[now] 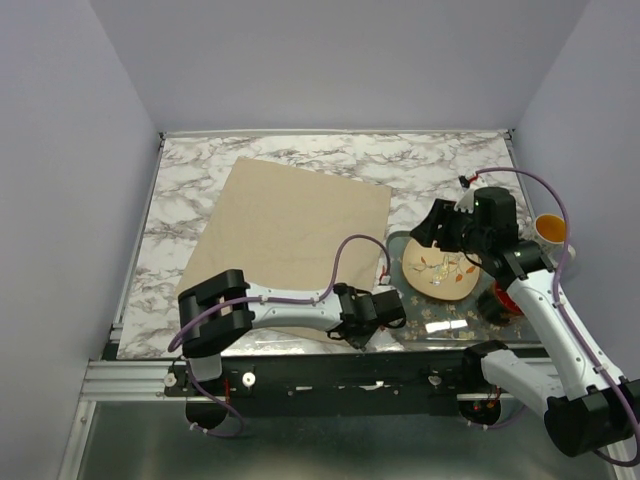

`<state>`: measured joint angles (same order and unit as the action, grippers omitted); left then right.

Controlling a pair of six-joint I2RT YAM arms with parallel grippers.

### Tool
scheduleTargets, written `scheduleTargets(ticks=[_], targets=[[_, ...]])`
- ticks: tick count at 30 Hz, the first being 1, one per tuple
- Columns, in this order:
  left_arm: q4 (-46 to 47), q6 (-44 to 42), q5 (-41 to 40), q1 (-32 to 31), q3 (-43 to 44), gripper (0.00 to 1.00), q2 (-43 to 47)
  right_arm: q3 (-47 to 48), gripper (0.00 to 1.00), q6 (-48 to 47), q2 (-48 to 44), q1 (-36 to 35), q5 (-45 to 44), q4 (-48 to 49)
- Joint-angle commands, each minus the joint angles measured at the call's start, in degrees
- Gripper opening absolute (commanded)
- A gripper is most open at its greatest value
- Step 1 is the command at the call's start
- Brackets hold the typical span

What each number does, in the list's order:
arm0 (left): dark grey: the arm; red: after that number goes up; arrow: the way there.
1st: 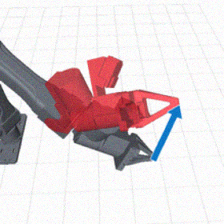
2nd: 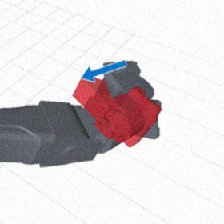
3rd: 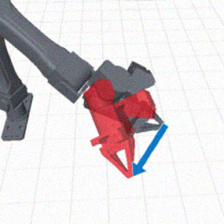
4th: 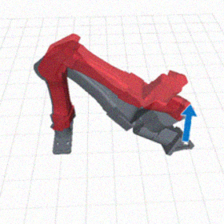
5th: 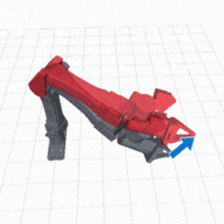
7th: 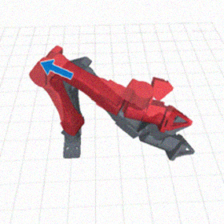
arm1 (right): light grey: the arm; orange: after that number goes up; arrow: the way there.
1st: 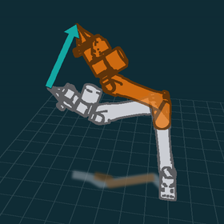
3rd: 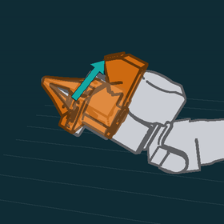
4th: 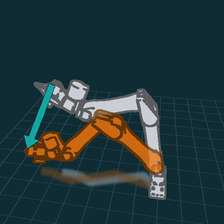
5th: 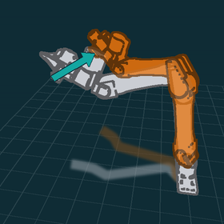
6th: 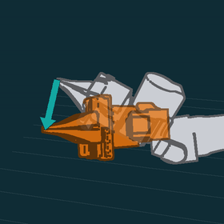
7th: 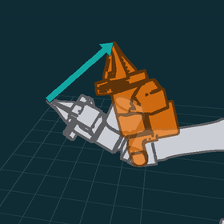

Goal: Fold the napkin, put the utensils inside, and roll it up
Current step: Fold the napkin

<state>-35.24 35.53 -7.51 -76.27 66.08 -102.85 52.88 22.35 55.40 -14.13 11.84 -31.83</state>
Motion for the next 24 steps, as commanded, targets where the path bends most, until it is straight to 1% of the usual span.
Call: scheduleTargets(ticks=[1, 2, 3, 4, 8, 12, 15, 16, 18, 19, 20, 22, 23, 24], targets=[[-1.2, 0.8, -0.1, 0.3, -0.3, 0.07, 6.8, -2.3, 0.67, -1.3, -0.4, 0.4, -1.0, -0.7], [-1.1, 0.7, 0.4, 0.5, -1.2, 0.06, 7.0, -2.3, 0.67, -1.3, -0.5, 0.4, -1.0, -0.7], [-1.1, 0.5, 0.5, 0.7, -1.6, 0.01, 7.1, -2.3, 0.67, -1.3, -0.5, 0.4, -0.8, -0.6], [-1.2, 0.4, 0.6, 0.7, -1.8, 0.0, 7.3, -2.2, 0.67, -1.3, -0.6, 0.4, -0.6, -0.6], [-1.1, 1.7, 2.5, 0.7, -2.9, 0.0, 9.2, -1.6, 0.67, -1.7, -1.3, 0.4, -0.8, -0.8], [-1.1, 1.9, 5.2, 0.6, -1.9, 0.0, 11.5, -0.8, 0.67, -1.9, -2.0, 0.5, -1.0, -1.4], [-1.1, 2.7, 5.8, 1.0, -1.0, 0.0, 12.8, 0.3, 0.67, -1.9, -2.0, 0.5, 0.2, -1.7], [-1.3, 3.6, 6.8, 4.0, -1.7, 0.0, 14.2, 1.4, 0.67, -2.0, -1.6, 0.5, 0.5, -2.3], [-1.4, 3.2, 7.2, 7.0, -2.5, 0.0, 14.7, 2.6, 0.67, -2.4, -1.4, 0.5, 0.4, -2.7], [-1.6, 2.0, 7.4, 10.1, -2.5, 0.0, 14.9, 2.9, 0.67, -2.6, -1.4, 0.6, 0.9, -2.7], [-2.0, 1.5, 7.4, 11.7, -1.9, 0.0, 14.9, 3.1, 0.67, -2.6, -1.3, 0.5, 1.3, -2.8], [-1.9, 0.6, 10.1, 15.6, -1.6, 0.0, 15.0, 3.4, 0.67, -2.6, -1.0, 0.5, 2.3, -2.7], [-2.1, -0.4, 10.7, 19.3, -0.9, 0.0, 15.0, 3.5, 0.67, -2.2, -0.9, 0.5, 2.7, -2.6], [-2.2, -1.3, 11.1, 21.3, -0.4, 0.0, 15.0, 3.5, 0.67, -2.0, -0.5, 0.5, 3.2, -2.4]])
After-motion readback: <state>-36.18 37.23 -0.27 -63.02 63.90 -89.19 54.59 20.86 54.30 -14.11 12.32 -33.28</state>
